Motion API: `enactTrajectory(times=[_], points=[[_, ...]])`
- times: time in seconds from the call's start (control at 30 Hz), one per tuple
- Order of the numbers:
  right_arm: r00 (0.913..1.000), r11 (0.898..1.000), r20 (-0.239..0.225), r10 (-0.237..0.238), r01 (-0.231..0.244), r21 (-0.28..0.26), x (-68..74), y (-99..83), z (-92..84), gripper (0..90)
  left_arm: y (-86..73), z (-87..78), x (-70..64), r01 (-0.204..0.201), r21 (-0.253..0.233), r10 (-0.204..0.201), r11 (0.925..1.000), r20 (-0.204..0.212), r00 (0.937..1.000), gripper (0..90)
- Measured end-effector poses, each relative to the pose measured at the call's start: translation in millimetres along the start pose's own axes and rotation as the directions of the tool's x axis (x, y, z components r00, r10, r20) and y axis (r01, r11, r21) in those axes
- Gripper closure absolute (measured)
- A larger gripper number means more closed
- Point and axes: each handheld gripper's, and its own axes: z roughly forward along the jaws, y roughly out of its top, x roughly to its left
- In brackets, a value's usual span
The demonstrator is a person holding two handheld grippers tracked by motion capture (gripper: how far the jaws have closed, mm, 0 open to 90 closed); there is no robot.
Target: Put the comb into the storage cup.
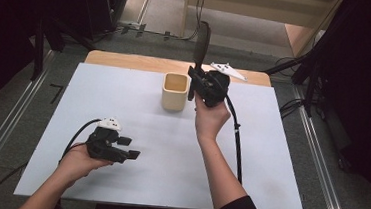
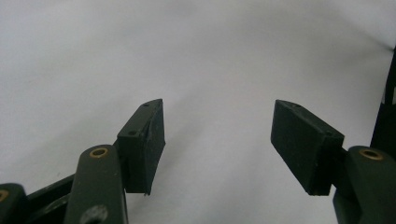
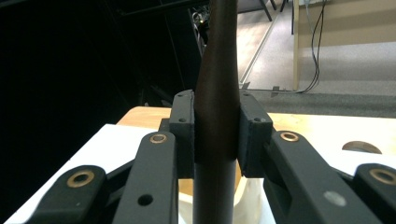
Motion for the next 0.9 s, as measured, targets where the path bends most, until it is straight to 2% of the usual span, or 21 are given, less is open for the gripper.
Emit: enactTrajectory(times=[0.17, 0.27, 0.43, 0.9], points=[[0.9999, 1.000, 0.002, -0.011, 0.011, 0.000, 3.2, 4.6, 6.7, 69.9, -2.3, -1.5, 0.4, 0.002, 0.003, -0.002, 1.0000, -0.004, 1.0000, 36.4], [1.0000, 1.000, 0.004, 0.003, -0.003, 0.010, 3.6, 7.2, 10.5, 69.9, -3.1, -2.6, 0.9, 0.003, -0.002, -0.003, 1.0000, -0.004, 1.0000, 36.4], [0.9998, 1.000, 0.005, 0.018, -0.018, 0.010, 2.2, 11.0, 15.7, 69.9, -4.2, -4.3, 2.6, 0.013, -0.003, -0.013, 0.9999, -0.008, 0.9999, 36.4], [0.9998, 1.000, 0.017, 0.012, -0.012, 0.004, -6.3, 22.1, 36.5, 69.9, -9.4, -7.0, 5.2, 0.037, -0.005, -0.037, 0.9993, -0.014, 0.9992, 36.4]])
